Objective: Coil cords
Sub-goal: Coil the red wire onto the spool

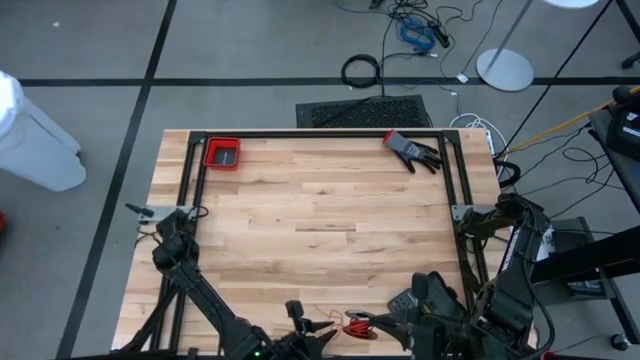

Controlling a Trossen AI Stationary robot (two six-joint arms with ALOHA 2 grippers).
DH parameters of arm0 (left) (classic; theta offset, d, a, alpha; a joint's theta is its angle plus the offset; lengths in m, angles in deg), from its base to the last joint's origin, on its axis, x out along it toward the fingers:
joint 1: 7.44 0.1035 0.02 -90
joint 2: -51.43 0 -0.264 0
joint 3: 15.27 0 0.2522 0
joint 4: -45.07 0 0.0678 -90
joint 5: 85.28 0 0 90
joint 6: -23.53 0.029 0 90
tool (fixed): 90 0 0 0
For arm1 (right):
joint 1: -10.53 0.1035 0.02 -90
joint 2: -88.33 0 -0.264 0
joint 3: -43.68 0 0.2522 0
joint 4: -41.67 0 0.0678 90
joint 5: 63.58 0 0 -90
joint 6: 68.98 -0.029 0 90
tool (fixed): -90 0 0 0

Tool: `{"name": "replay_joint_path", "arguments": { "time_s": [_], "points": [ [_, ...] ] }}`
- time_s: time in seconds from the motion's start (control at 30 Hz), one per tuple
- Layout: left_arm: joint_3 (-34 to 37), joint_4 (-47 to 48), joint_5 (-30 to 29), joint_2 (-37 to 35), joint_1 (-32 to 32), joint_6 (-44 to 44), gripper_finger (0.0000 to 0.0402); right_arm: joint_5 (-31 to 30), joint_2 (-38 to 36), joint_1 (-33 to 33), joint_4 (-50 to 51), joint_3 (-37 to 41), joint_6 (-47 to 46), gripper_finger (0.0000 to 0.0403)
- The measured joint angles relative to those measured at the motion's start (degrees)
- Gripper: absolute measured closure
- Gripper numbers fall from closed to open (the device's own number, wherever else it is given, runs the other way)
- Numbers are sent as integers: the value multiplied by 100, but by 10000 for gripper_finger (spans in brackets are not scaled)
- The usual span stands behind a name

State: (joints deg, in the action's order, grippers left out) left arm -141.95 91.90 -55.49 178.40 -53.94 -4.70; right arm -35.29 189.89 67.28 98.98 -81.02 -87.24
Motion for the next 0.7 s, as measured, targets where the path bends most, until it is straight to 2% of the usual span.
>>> {"name": "replay_joint_path", "arguments": {
  "time_s": [0.7],
  "points": [
    [0, -259, -7, -4, 11, 179, 308, 0, 0, 0, 0, 2, 5, 403]
  ]
}}
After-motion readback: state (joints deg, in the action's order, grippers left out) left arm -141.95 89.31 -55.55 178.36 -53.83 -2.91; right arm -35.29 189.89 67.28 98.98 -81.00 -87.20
